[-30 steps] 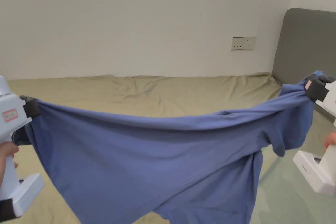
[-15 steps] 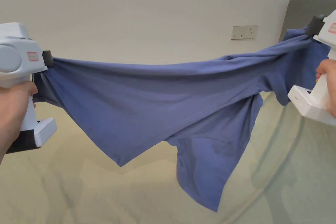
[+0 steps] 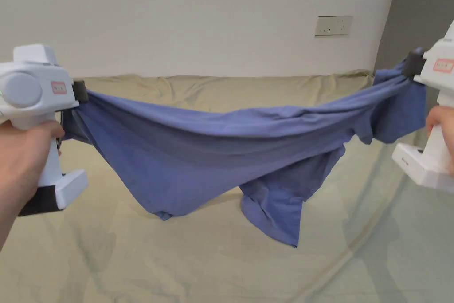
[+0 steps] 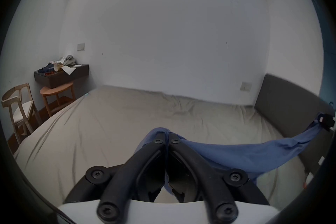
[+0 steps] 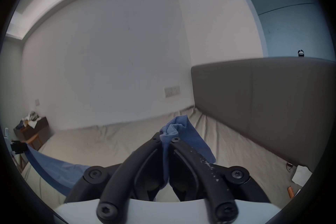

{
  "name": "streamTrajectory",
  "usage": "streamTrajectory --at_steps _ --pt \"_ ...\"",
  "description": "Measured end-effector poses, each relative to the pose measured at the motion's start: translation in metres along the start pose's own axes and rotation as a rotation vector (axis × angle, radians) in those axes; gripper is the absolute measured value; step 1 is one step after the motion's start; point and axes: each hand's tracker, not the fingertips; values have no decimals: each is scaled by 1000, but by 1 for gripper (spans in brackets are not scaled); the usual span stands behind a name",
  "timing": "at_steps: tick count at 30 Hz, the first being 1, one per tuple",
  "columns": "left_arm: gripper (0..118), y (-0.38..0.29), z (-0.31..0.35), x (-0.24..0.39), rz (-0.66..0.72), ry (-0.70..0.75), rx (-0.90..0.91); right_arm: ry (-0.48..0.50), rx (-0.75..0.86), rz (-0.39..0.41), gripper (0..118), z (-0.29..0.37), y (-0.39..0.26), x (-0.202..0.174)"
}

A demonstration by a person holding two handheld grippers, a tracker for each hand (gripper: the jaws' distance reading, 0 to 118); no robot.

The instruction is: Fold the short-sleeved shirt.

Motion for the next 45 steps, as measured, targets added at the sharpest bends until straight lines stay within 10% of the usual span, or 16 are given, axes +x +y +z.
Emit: streamTrajectory --at_steps 7,17,26,39,41,43,45 --pt "0 -105 26 -34 45 -29 -173 18 -191 74 5 46 -90 31" --pt "0 -222 158 -67 142 -29 -327 43 -419 -123 5 204 -197 111" --pt "0 -286 268 -83 71 18 -389 -8 -549 16 5 323 -249 137" --pt "0 -358 290 -84 71 53 -589 -38 -692 141 5 310 -304 149" --pt "22 -362 282 -88 37 54 -598 -41 -696 150 8 309 -303 151" --pt "80 -360 283 -91 3 64 -590 -44 -676 155 36 307 -300 157" --pt "85 -352 288 -93 6 77 -583 -59 -636 238 44 307 -289 153"
